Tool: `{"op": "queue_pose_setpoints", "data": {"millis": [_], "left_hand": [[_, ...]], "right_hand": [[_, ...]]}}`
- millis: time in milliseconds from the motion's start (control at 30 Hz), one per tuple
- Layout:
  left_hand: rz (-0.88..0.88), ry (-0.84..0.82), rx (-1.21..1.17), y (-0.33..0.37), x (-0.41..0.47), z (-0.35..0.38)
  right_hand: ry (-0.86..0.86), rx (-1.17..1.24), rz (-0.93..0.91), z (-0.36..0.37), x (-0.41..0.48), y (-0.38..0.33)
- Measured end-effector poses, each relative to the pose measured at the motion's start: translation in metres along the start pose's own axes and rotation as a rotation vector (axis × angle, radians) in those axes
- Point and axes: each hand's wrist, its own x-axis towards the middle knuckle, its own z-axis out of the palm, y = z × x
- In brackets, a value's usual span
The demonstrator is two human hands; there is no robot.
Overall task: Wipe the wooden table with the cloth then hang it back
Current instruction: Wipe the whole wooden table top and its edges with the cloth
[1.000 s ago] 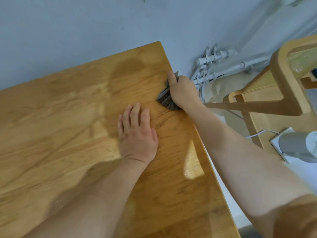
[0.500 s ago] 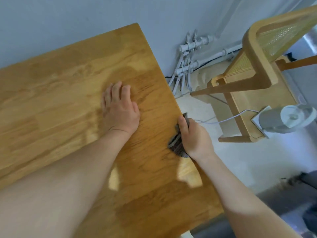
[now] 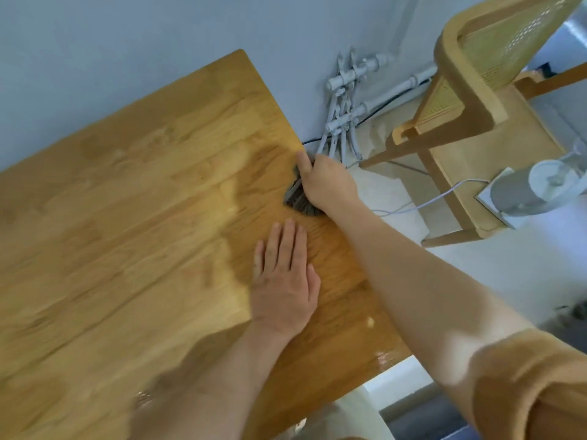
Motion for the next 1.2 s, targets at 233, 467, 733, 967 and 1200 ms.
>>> {"op": "queue_pose_setpoints", "data": {"millis": [233, 467, 733, 967, 1200], "left_hand": [[0.003, 0.05, 0.008, -0.003, 0.001, 0.002], [0.038, 0.103, -0.018, -0.005, 0.0, 0.005], [0.042, 0.13, -0.004, -0.007, 0.001, 0.008], [0.044, 0.145, 0.008, -0.009, 0.007, 0.009], [0.046, 0.154, 0.014, -0.008, 0.004, 0.01]], "right_hand": [[-0.006, -0.079, 0.087, -0.005, -0.113, 0.083], [0.02, 0.021, 0.313, -0.01, -0.227, 0.153], [0.137, -0.211, 0.1, -0.001, -0.143, 0.091], [0.145, -0.172, -0.006, -0.003, -0.098, 0.051], [0.134, -0.219, 0.131, -0.001, -0.172, 0.114]]}}
